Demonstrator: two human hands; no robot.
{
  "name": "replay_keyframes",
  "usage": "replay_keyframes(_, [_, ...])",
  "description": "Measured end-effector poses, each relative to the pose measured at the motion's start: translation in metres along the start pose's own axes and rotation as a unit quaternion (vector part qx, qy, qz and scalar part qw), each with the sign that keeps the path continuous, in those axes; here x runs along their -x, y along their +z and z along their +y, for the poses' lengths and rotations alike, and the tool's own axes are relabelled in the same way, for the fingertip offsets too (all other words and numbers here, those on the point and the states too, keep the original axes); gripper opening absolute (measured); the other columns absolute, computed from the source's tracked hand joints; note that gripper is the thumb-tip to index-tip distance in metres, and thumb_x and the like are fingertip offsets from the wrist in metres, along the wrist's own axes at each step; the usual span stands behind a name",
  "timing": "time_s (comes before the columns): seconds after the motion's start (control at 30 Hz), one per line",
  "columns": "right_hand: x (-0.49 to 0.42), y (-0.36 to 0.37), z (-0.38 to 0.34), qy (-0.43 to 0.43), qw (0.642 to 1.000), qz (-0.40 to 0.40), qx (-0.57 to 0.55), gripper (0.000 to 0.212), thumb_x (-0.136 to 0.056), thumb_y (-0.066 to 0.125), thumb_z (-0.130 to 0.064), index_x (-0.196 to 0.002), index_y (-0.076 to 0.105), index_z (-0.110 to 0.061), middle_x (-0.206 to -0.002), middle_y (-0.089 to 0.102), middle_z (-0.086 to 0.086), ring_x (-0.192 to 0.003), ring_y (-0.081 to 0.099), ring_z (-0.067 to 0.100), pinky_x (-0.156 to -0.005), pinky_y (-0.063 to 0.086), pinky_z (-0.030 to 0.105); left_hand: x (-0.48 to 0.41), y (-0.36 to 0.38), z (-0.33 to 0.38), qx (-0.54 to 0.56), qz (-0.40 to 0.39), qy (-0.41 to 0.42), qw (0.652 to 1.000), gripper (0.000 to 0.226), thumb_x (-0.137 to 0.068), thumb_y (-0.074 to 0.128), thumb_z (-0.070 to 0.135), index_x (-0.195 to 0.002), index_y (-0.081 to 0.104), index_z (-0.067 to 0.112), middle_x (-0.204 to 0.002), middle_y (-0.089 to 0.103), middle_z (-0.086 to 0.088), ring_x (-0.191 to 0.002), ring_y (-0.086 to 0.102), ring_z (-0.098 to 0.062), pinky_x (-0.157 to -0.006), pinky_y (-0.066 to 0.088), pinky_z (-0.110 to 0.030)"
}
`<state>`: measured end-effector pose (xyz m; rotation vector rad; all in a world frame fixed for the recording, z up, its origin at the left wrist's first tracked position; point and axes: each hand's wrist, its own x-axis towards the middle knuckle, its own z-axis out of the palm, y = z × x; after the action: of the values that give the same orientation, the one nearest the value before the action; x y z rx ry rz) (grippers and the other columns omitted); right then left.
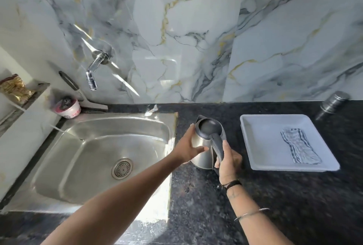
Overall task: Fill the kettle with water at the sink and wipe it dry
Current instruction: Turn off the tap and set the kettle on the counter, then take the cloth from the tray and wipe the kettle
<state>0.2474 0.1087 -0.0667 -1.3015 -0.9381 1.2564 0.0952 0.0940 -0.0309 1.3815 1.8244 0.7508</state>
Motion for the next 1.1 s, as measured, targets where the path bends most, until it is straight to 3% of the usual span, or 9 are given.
replay_keyframes(0.3, [0.026,0.021,0.011,0.026,0.999,-0.026,0.033,0.069,-0.082,0.047,-0.069,-0.052,0.047,-0.006,-0.052,0.045,0.016,-0.048,0.048,0.024,-0.049,0.04,0.031,-0.006,-0.035,0.003,-0.082,-0.076,-0.007,0.994,0.091,-0.086,0.071,0.013,-0.156,0.012,0.009,-0.162,0.022,-0.008,-0.147,0.024,-0.019,-0.101,0.017,-0.009])
replay_keyframes(0.4, [0.034,0.012,0.0,0.057,0.984,-0.14,0.098,0.065,-0.09,0.036,-0.068,-0.084,0.07,-0.013,-0.074,0.068,0.005,-0.076,0.067,0.022,-0.074,0.053,0.037,-0.003,-0.034,0.019,-0.002,-0.011,-0.022,1.0,0.061,-0.091,0.057,0.006,-0.147,0.034,0.005,-0.153,0.039,-0.013,-0.132,0.042,-0.019,-0.091,0.033,-0.009])
replay_keyframes(0.47, [0.037,-0.002,-0.009,0.039,0.962,-0.203,0.181,0.057,-0.094,0.032,-0.066,-0.082,0.065,-0.021,-0.077,0.067,-0.005,-0.079,0.065,0.015,-0.078,0.051,0.036,0.001,-0.026,0.033,0.009,0.051,-0.021,0.998,0.046,-0.092,0.056,0.025,-0.134,0.048,0.008,-0.141,0.053,-0.015,-0.122,0.053,-0.022,-0.093,0.045,-0.022])
replay_keyframes(0.57, [0.022,-0.038,-0.029,-0.072,0.937,-0.153,0.306,0.054,-0.092,0.039,-0.062,-0.074,0.057,-0.014,-0.072,0.064,0.0,-0.07,0.062,0.018,-0.066,0.049,0.038,0.004,-0.01,0.043,-0.212,0.047,-0.007,0.976,0.091,-0.078,0.051,0.073,-0.144,0.037,0.012,-0.149,0.042,-0.016,-0.138,0.038,-0.034,-0.112,0.034,-0.049])
replay_keyframes(0.67, [-0.031,-0.092,-0.045,-0.156,0.91,-0.05,0.38,0.029,-0.093,0.058,-0.034,-0.086,0.064,-0.006,-0.088,0.066,0.01,-0.085,0.062,0.029,-0.073,0.052,0.039,0.001,0.008,0.051,-0.312,0.057,0.005,0.948,0.12,-0.067,0.044,0.087,-0.154,0.013,0.01,-0.163,0.01,-0.016,-0.151,0.007,-0.031,-0.12,0.01,-0.05])
replay_keyframes(0.77, [-0.1,-0.141,-0.055,-0.1,0.843,-0.044,0.527,0.04,-0.091,0.059,-0.024,-0.125,0.057,-0.002,-0.133,0.054,0.021,-0.122,0.051,0.039,-0.097,0.046,0.045,-0.005,0.019,0.059,-0.332,0.056,0.006,0.942,0.116,-0.073,0.049,0.081,-0.154,0.009,0.009,-0.165,0.003,-0.014,-0.152,0.0,-0.029,-0.122,0.007,-0.049])
replay_keyframes(0.87, [-0.153,-0.172,-0.053,-0.001,0.777,-0.093,0.622,0.067,-0.095,0.054,-0.03,-0.151,0.029,-0.004,-0.162,0.02,0.018,-0.146,0.023,0.039,-0.115,0.03,0.047,-0.012,0.02,0.064,-0.348,0.03,-0.004,0.937,0.116,-0.073,0.063,0.072,-0.154,0.01,0.009,-0.165,0.0,-0.014,-0.152,-0.003,-0.029,-0.122,0.006,-0.048])
replay_keyframes(0.97, [-0.187,-0.182,-0.041,0.052,0.736,-0.129,0.663,0.079,-0.097,0.052,-0.037,-0.157,0.01,-0.008,-0.167,0.0,0.015,-0.152,0.005,0.037,-0.119,0.021,0.048,-0.015,0.011,0.062,-0.344,-0.003,-0.007,0.939,0.128,-0.067,0.074,0.065,-0.155,0.002,0.007,-0.165,-0.006,-0.013,-0.152,-0.006,-0.028,-0.123,0.006,-0.047])
replay_keyframes(1.1, [-0.209,-0.186,-0.024,0.089,0.715,-0.11,0.685,0.078,-0.091,0.058,-0.032,-0.155,0.022,-0.004,-0.162,0.021,0.019,-0.146,0.025,0.039,-0.115,0.034,0.046,-0.008,0.006,0.059,-0.335,-0.008,-0.053,0.941,0.142,-0.059,0.078,0.069,-0.154,-0.005,0.006,-0.164,-0.01,-0.013,-0.152,-0.005,-0.029,-0.122,0.007,-0.049])
